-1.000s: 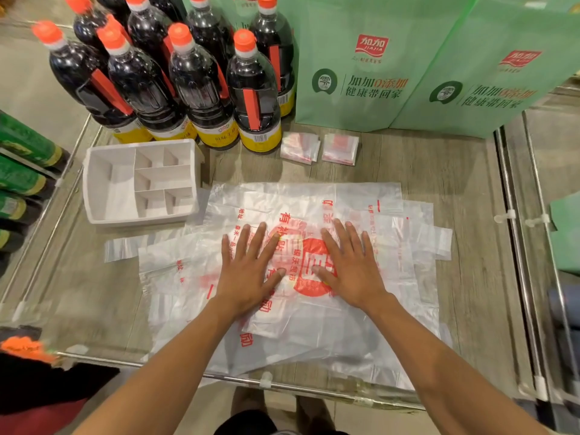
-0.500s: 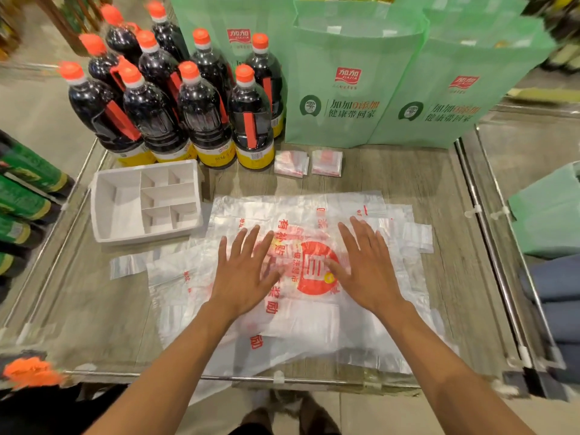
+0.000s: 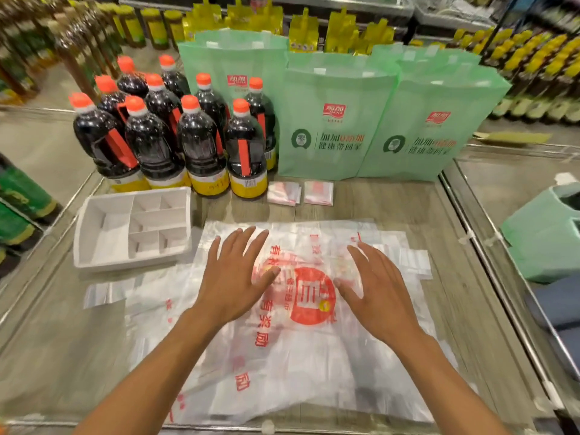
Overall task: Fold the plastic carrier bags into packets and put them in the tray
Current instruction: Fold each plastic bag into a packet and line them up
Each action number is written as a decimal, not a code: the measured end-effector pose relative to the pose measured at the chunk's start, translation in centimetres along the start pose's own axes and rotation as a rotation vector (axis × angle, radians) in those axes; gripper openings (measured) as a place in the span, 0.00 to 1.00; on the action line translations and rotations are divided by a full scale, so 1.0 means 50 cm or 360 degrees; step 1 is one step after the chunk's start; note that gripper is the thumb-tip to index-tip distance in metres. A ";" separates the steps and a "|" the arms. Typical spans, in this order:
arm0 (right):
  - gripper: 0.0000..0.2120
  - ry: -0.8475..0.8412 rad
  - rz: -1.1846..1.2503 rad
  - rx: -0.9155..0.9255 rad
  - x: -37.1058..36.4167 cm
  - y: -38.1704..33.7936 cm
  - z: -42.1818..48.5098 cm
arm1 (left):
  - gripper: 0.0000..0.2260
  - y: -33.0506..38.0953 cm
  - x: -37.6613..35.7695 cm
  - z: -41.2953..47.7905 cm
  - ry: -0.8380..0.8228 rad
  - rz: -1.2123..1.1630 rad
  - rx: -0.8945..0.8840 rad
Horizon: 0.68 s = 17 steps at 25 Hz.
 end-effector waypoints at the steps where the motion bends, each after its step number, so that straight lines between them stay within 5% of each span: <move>1: 0.36 0.0006 0.0017 0.0018 -0.010 0.010 0.003 | 0.33 0.004 -0.016 0.006 0.0037 0.0027 -0.0016; 5: 0.37 0.0036 0.0085 0.0080 -0.054 0.036 0.013 | 0.34 0.016 -0.078 0.022 0.0164 0.0079 -0.0043; 11: 0.41 -0.0104 0.0098 0.0056 -0.111 0.069 0.016 | 0.39 0.019 -0.146 0.039 -0.0061 -0.0021 -0.0181; 17: 0.42 -0.0118 -0.0035 0.0064 -0.115 0.078 -0.003 | 0.42 0.030 -0.140 0.035 0.0006 -0.0018 -0.0313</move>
Point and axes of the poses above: each hand's wrist, its own z-axis towards the middle knuckle, its own x-axis out of the back of the hand, y = z × x, the point moved 2 cm from there along z, towards the middle knuckle, and after that the axes turned 12 degrees about z, right-handed, at the moved point
